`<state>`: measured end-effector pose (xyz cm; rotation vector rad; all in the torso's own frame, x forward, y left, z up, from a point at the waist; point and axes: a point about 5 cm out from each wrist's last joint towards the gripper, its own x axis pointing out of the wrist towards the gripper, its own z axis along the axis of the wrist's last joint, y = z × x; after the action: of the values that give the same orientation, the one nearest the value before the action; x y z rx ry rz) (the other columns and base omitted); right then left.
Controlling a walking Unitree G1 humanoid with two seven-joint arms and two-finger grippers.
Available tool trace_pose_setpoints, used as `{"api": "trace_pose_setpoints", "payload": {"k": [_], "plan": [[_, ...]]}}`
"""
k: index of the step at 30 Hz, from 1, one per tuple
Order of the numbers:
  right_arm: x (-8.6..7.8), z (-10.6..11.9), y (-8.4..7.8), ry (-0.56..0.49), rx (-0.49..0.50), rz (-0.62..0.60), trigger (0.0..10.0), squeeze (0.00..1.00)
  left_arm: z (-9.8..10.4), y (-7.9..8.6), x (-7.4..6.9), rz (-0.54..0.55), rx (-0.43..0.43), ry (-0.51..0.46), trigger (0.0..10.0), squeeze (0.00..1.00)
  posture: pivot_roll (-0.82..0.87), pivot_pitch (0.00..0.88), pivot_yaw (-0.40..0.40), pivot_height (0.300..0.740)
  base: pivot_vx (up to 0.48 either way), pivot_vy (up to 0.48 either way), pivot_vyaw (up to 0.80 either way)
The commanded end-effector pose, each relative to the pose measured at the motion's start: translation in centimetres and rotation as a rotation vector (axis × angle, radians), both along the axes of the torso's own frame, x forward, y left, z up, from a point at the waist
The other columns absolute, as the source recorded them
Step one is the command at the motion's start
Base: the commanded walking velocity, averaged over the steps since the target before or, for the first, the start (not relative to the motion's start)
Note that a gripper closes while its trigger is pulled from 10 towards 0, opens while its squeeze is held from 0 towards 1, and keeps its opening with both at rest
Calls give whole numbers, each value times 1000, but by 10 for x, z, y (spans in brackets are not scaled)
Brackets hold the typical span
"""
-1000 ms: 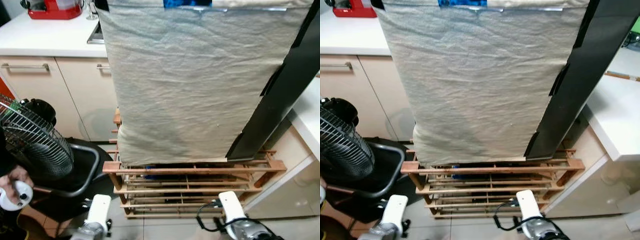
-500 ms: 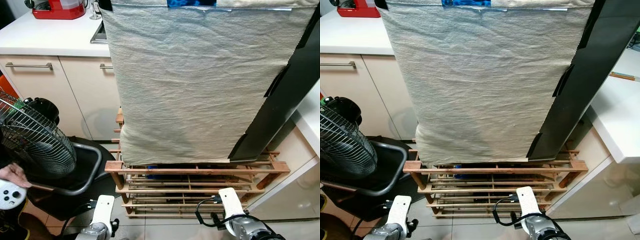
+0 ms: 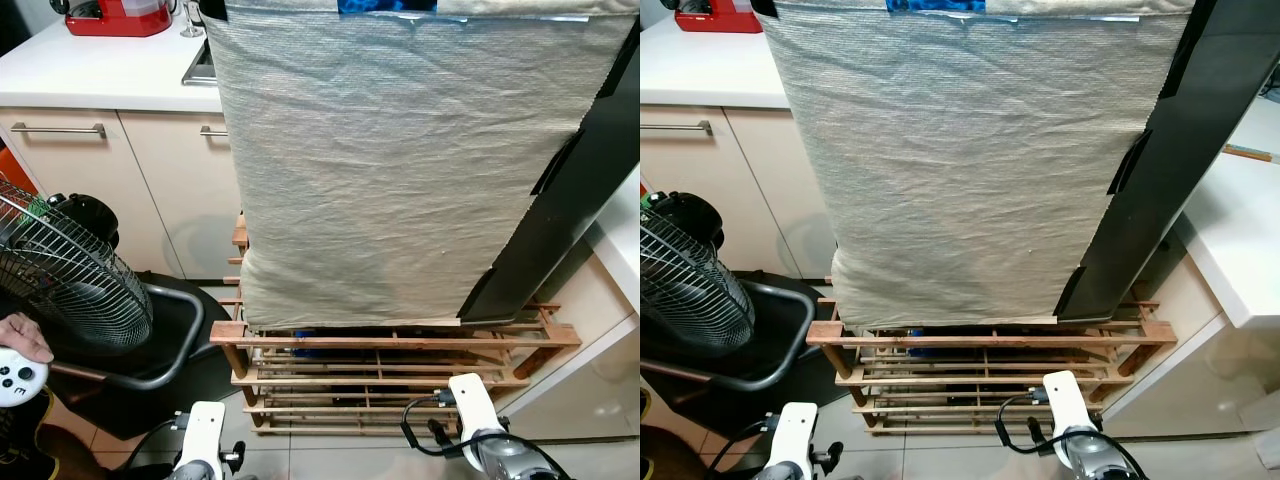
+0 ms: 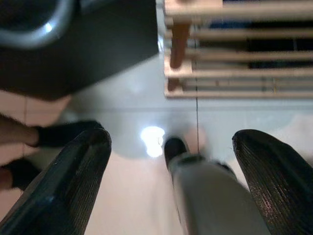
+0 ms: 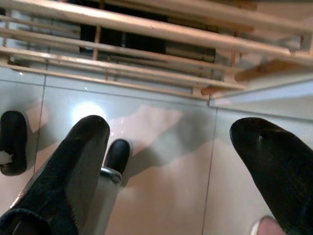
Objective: Clothes washing
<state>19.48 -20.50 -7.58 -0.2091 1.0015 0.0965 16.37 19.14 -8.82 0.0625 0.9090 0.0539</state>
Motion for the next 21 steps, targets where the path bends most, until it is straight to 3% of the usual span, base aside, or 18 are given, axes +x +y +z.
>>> {"api": "trace_pose_setpoints", "payload": {"k": [1,2,3,4,7,16,21], "plan": [[4,2,3,-50,-29,30,10000,180,6,1,9,-1,12,-69,10000,569,2,0,-10,740,0,0,0],[6,3,3,-70,-41,36,10000,180,7,0,11,-10,10,-83,10000,569,2,0,-9,740,0,0,0],[6,4,4,-80,-37,39,10000,0,8,0,12,-15,16,-98,10000,184,2,0,-7,740,0,0,0],[6,4,5,-89,-20,25,10000,0,9,0,12,-16,21,-111,10000,0,2,0,-6,740,0,0,0],[9,6,4,-120,48,-44,10000,0,9,-1,13,-20,14,-111,10000,0,4,0,-2,740,0,0,0],[11,8,8,-153,122,-20,10000,0,12,-4,11,-83,-18,-154,10000,0,9,0,-5,740,0,0,0],[12,10,10,-182,128,7,10000,0,13,-2,8,-31,-26,-187,10000,0,7,0,-4,740,0,0,0]]}}
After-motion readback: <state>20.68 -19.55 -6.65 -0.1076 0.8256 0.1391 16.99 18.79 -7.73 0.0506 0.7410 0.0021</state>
